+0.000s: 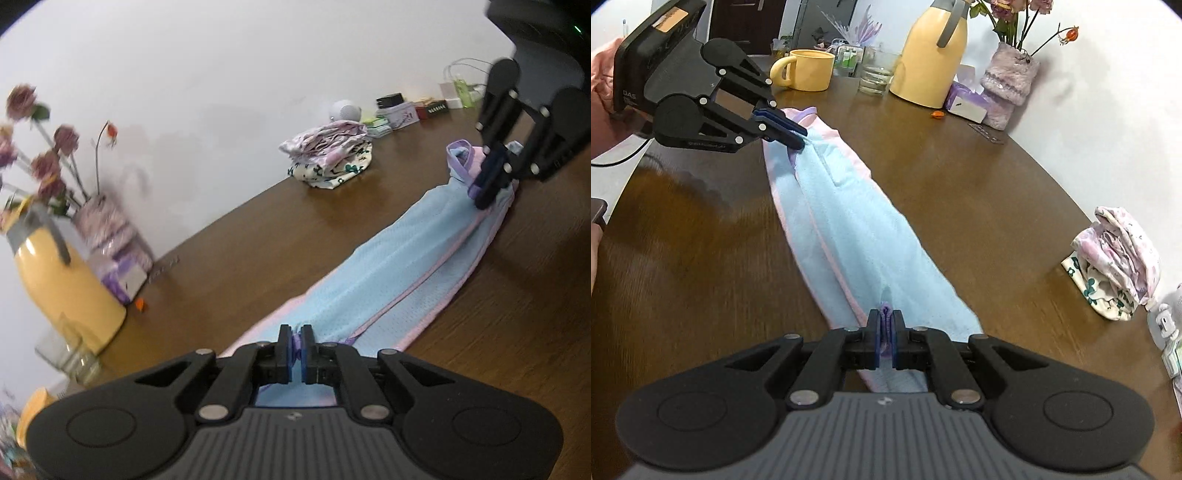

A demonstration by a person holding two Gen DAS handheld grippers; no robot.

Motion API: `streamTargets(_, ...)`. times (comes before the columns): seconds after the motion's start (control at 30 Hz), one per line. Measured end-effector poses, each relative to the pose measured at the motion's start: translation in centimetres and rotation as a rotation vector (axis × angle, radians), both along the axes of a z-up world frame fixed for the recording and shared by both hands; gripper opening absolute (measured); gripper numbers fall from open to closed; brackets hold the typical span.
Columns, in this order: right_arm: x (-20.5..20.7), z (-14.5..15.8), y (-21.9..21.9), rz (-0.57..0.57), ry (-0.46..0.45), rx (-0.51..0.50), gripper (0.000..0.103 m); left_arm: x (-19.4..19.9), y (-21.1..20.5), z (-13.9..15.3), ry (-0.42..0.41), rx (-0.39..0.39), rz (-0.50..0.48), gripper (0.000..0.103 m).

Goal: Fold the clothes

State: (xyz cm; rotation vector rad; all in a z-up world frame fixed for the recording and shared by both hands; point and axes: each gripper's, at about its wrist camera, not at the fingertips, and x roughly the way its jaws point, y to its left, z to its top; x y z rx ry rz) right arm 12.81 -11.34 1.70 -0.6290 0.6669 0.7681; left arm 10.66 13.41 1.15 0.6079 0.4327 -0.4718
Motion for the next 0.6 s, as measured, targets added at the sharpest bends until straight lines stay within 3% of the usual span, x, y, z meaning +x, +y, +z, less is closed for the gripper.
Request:
streamTargets(0.13,-0.8,-0.9,0.3,-0.008,0.003,0.002,0.006,-0.6,0.4,-1.0,0.034,-0.012,0.037,0.003)
streamTargets(0.2,-1.1,-1.2,0.2,-0.021,0.002,0.015,0.012,-0.5,0.9,-1.1,0.063,-0.036,0.059,0.011)
streamTargets(0.23,-1.3,-1.3,0.1,-0.028,0.002,0.023,0.020,-0.4,1.1,-1.2,0.078,-0.048,0.071,0.012)
streamTargets(0.33,-1.9,-0.4,-1.3,-0.071,0.016,0.113,0.029,-0.5,2.7,-0.3,0.099,-0.141,0.104,0.026)
streamTargets(0.4,-2.0,0.6,-2.5,-0.106,0.036,0.214,0.033,-0.6,4.0,0.5,0.109,-0.217,0.126,0.044)
streamTargets(0.5,-1.4,1.6,-3.3,-0.136,0.078,0.355,0.039,0.2,5.9,1.7,0.136,-0.354,0.175,0.046)
streamTargets(0.57,-0.7,1.8,-3.3,-0.145,0.109,0.429,0.039,1.0,6.1,1.3,0.145,-0.346,0.213,0.045)
streamTargets(0.6,-0.3,1.4,-2.7,-0.156,0.107,0.416,0.039,1.4,6.2,1.1,0.149,-0.341,0.232,0.045)
